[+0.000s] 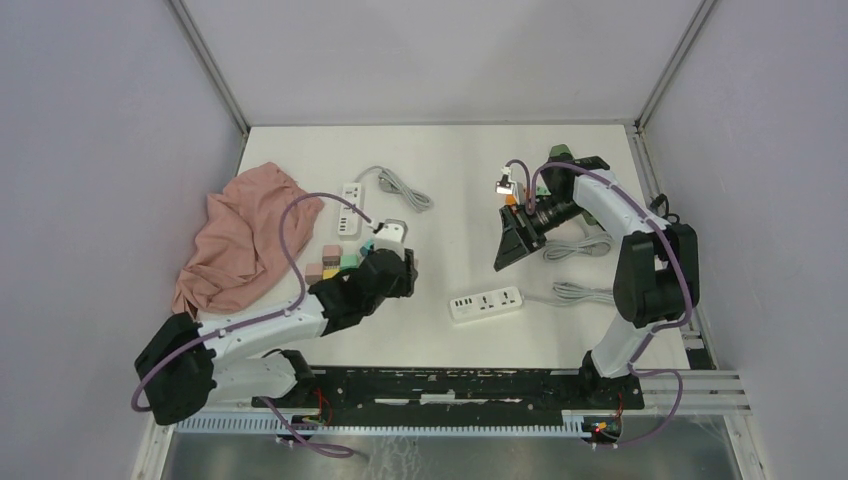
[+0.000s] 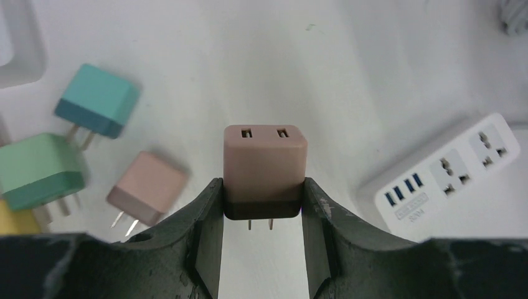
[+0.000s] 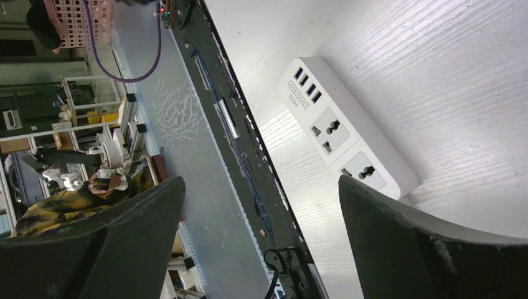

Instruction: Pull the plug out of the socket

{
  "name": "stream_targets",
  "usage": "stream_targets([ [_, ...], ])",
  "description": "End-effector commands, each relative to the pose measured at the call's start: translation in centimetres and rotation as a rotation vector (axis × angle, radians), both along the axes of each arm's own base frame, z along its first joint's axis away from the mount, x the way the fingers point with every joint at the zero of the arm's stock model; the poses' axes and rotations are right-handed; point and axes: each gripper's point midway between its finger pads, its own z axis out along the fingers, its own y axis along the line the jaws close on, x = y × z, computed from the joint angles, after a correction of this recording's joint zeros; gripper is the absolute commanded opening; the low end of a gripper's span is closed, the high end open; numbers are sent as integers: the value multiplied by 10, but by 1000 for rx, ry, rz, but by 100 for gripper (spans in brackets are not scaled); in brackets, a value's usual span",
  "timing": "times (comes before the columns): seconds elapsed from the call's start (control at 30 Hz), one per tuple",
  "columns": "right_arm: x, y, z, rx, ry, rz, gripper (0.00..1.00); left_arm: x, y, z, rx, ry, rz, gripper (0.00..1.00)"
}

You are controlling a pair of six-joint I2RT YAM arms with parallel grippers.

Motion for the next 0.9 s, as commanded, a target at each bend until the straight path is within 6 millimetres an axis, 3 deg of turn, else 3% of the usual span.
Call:
stream_targets([
  [0.0, 7, 1, 7, 12, -46, -3, 100, 15, 24, 17, -169, -11, 103, 3],
  [0.2, 7, 1, 7, 14, -49, 0, 100, 23, 63, 18, -231, -25, 217, 3],
  [0.87, 6, 1, 7, 20, -38, 1, 100, 32, 94, 11, -235, -20, 322, 3],
])
